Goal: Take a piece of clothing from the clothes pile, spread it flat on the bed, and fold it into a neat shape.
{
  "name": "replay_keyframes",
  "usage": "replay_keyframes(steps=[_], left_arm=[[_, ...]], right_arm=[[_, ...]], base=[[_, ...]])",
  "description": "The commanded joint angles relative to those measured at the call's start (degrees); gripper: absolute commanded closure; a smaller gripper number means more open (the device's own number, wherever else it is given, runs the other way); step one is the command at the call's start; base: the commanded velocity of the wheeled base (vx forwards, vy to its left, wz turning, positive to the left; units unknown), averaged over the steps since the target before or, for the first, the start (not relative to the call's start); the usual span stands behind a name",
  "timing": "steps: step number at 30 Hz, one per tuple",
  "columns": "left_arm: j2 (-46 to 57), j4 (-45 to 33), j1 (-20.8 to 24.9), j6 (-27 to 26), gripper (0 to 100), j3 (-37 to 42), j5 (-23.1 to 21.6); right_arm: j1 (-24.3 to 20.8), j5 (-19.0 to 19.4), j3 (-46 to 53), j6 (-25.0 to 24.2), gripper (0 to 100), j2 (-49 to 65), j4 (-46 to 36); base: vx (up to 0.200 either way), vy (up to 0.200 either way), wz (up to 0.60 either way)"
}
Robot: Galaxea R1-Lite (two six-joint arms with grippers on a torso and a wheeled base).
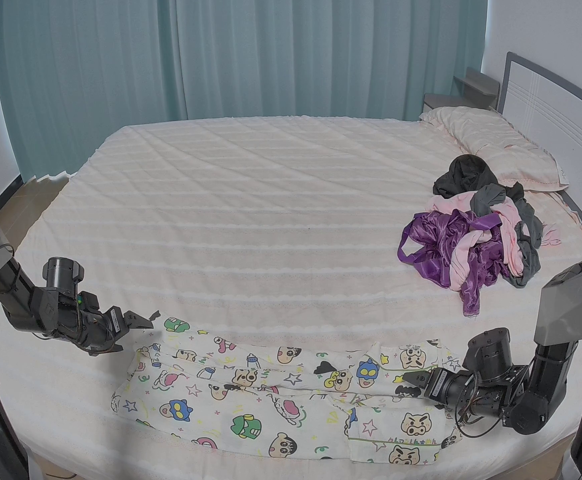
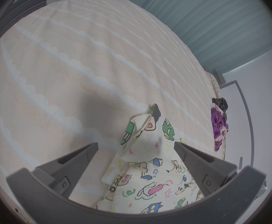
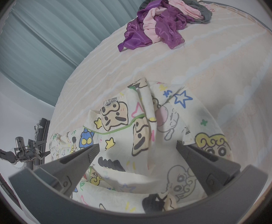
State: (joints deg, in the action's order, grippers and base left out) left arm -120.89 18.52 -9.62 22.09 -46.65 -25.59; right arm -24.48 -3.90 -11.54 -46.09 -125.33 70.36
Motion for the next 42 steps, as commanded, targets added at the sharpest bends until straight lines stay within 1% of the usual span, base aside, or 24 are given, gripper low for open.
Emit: replay_keyframes(steps=[1,2,3,8,14,16,20,28,29,30,35,38,41,42], left_arm=[[2.15,0.03,-0.75,-0.03,0,1.48,-0.08],[2.59,0.12,-0.93,-0.03,0,2.36,-0.16],[2.68,0.12,-1.02,-0.12,0,2.80,-0.16],[2.94,0.12,-1.10,-0.20,0,3.76,-0.16],[3.74,0.29,-1.10,-1.08,0,5.61,0.10],[4.09,0.20,-1.10,-2.05,0,6.22,0.28],[4.53,0.12,-1.10,-3.46,0,6.66,0.36],[4.61,0.03,-1.10,-3.98,0,6.84,0.45],[4.61,0.12,-1.10,-5.04,0,7.19,0.45],[4.61,0.12,-1.10,-5.30,0,7.10,0.45],[4.09,0.12,-1.10,-9.96,0,7.28,0.36],[3.12,0.12,-0.75,-13.83,0,7.10,0.45],[2.51,0.12,0.30,-14.79,0,6.93,0.45],[2.07,0.29,1.36,-15.15,0,6.84,0.45]], right_arm=[[-0.57,0.03,-1.11,-0.05,0,-2.02,0.04],[-0.57,0.03,-1.29,-0.05,0,-2.81,0.12],[-0.57,-0.14,-1.29,-0.05,100,-3.16,0.21],[-0.31,-0.49,-0.67,-0.05,100,-2.20,0.56],[-0.31,-0.76,2.14,0.04,100,-1.93,5.13],[-0.22,-0.76,4.07,0.13,100,-2.02,7.95],[-0.13,-0.76,6.18,0.21,100,-1.85,9.70],[-0.04,-0.85,7.94,0.39,100,-1.41,10.23],[-0.04,-0.85,8.29,0.48,100,-1.49,10.14],[-0.04,-0.85,8.47,0.48,0,-1.49,10.14],[0.05,-0.85,8.91,0.39,0,-1.23,10.41],[0.13,-0.85,9.26,0.39,0,-1.49,11.20],[0.13,-0.85,9.52,0.39,0,-1.67,11.99],[0.13,-0.85,9.70,0.39,0,-1.85,12.34]], base=[[0.000,0.000,0.00],[0.000,0.000,0.00],[0.000,0.000,0.00],[0.000,0.000,0.00],[0.000,0.000,0.00],[0.000,0.000,0.00],[0.000,0.000,0.00],[0.000,0.000,0.00],[0.000,0.000,0.00],[0.000,0.000,0.00],[0.000,0.000,0.00],[0.000,0.000,0.00],[0.000,0.000,0.00],[0.000,0.000,0.00]])
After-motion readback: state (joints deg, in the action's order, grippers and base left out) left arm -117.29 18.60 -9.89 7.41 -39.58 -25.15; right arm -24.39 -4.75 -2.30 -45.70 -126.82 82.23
